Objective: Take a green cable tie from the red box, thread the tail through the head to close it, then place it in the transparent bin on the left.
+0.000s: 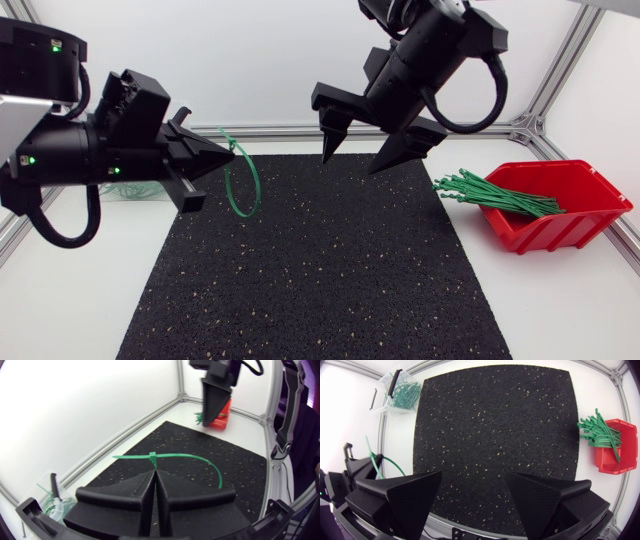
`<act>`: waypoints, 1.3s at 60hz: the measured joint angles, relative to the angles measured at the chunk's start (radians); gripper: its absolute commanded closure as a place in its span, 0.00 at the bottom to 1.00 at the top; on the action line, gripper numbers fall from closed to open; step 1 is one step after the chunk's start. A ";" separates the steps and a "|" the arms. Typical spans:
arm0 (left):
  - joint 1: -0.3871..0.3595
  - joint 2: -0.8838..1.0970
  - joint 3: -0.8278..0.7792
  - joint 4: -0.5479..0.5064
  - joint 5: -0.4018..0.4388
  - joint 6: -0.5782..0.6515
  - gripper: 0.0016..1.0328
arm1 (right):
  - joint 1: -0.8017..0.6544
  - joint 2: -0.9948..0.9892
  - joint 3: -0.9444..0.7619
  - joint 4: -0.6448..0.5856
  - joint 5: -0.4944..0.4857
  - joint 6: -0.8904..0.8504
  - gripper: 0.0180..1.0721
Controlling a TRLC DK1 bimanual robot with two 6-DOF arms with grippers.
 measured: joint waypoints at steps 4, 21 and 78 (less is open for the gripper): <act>0.070 0.047 0.049 0.000 -0.045 0.016 0.97 | 0.000 0.000 -0.011 0.004 0.056 -0.010 0.05; 0.326 0.319 0.272 0.058 -0.176 0.038 0.97 | -0.004 -0.028 -0.117 0.121 0.280 -0.075 0.05; 0.520 0.719 0.608 0.266 -0.578 0.065 0.03 | -0.025 -0.312 -0.355 0.240 0.446 -0.101 0.05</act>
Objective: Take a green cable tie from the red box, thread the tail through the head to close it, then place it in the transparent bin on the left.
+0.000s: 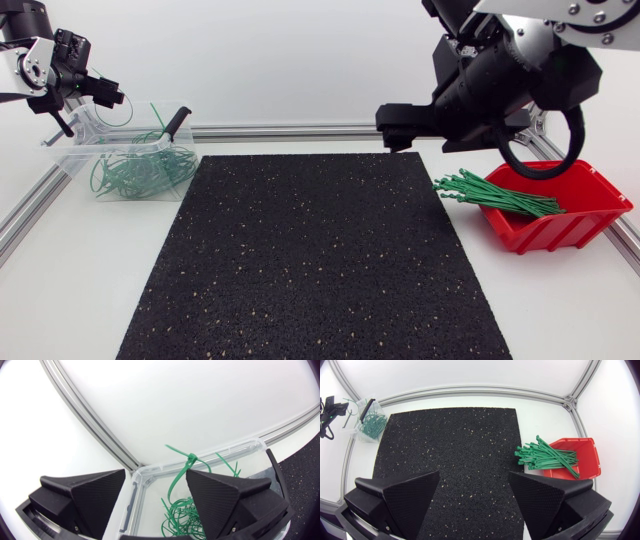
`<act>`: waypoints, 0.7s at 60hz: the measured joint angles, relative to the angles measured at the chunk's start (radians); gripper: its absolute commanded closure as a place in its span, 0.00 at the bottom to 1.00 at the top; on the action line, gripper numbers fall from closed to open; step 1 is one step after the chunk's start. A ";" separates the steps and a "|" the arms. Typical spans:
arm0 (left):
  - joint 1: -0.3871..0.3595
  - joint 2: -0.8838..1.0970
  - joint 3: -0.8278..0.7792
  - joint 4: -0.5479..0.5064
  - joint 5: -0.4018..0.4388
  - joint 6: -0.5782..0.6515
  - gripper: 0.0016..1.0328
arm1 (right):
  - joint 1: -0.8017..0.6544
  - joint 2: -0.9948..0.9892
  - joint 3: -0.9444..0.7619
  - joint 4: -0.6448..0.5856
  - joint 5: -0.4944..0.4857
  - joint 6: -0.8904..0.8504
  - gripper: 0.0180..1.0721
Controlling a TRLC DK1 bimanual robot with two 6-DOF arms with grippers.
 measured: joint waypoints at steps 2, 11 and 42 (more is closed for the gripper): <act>0.000 0.000 0.003 0.000 -0.012 0.000 0.03 | 0.000 -0.008 -0.004 0.000 0.000 0.000 0.05; -0.003 0.000 0.013 -0.041 -0.035 0.003 0.03 | -0.011 -0.048 -0.027 0.000 0.003 0.000 0.05; -0.034 -0.024 0.145 -0.465 0.038 -0.030 0.03 | -0.037 -0.157 -0.085 -0.026 0.005 0.000 0.05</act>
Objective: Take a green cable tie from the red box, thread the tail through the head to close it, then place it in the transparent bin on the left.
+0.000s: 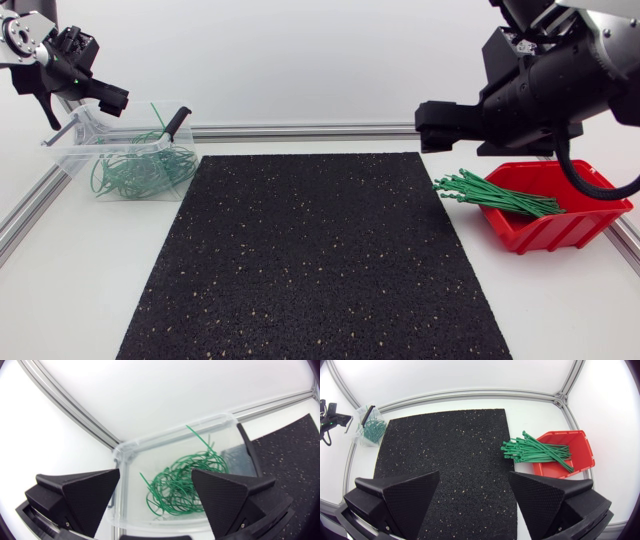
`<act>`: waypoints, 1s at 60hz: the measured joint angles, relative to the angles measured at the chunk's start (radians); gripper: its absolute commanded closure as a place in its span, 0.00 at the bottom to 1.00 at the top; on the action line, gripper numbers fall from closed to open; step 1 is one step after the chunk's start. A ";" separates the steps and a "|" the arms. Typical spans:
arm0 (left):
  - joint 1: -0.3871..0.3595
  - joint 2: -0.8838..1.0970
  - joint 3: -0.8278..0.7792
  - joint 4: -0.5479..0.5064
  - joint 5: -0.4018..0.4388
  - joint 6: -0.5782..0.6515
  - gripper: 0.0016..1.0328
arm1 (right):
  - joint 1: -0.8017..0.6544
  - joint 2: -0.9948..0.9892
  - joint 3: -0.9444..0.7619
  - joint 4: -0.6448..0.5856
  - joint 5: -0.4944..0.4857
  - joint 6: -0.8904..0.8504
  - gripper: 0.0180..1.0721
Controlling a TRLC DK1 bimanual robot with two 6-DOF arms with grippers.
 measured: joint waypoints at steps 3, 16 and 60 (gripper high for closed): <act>0.010 0.029 0.091 -0.108 0.033 -0.014 0.03 | 0.000 -0.009 0.000 -0.006 0.004 0.000 0.05; 0.048 0.155 0.299 -0.299 0.080 -0.057 0.03 | 0.014 -0.042 -0.004 -0.026 0.011 0.004 0.05; -0.073 -0.526 -0.373 0.155 0.073 -0.167 0.03 | -0.092 -0.359 -0.164 0.045 0.118 -0.094 0.05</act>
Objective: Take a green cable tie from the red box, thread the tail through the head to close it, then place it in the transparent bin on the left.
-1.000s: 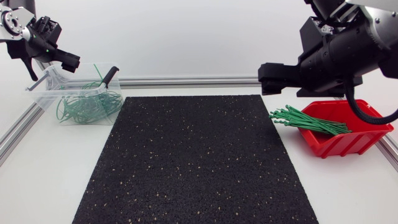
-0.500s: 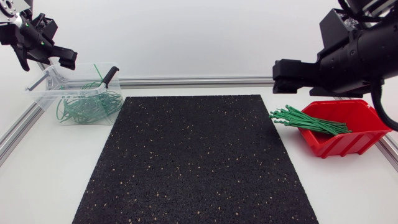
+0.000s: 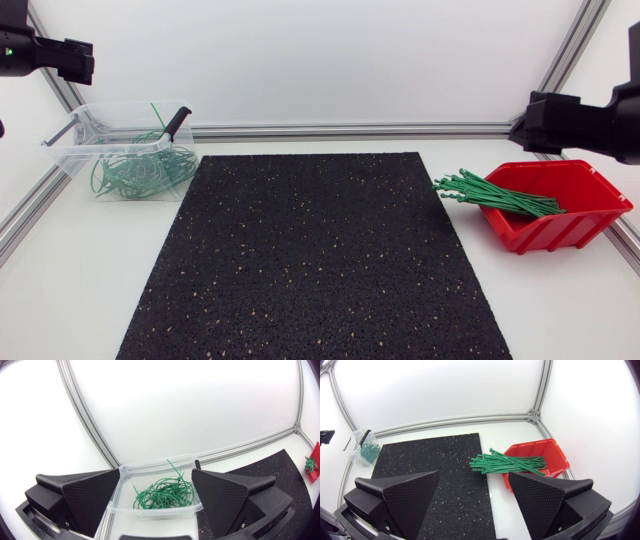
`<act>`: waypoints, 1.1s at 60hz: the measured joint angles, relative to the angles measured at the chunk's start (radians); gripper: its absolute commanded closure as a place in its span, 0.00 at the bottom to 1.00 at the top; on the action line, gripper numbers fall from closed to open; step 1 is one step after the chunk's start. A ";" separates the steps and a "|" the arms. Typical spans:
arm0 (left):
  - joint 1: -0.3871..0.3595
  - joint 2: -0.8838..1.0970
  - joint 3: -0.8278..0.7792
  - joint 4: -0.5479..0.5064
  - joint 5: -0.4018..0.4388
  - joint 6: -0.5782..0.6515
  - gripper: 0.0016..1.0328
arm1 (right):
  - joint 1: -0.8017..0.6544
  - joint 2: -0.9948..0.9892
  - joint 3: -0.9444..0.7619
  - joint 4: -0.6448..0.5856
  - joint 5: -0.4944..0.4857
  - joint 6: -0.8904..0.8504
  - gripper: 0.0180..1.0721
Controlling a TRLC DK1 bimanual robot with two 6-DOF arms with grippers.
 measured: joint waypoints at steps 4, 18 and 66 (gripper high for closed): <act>0.000 -0.055 -0.069 0.032 -0.001 0.001 0.03 | -0.019 -0.040 -0.036 0.022 0.013 -0.026 0.05; 0.000 -0.240 -0.261 0.102 -0.001 0.008 0.03 | -0.155 -0.170 -0.158 0.134 0.020 -0.144 0.05; -0.027 -0.927 -0.858 0.299 0.003 -0.038 0.04 | -0.352 -0.632 -0.561 0.356 -0.001 -0.379 0.05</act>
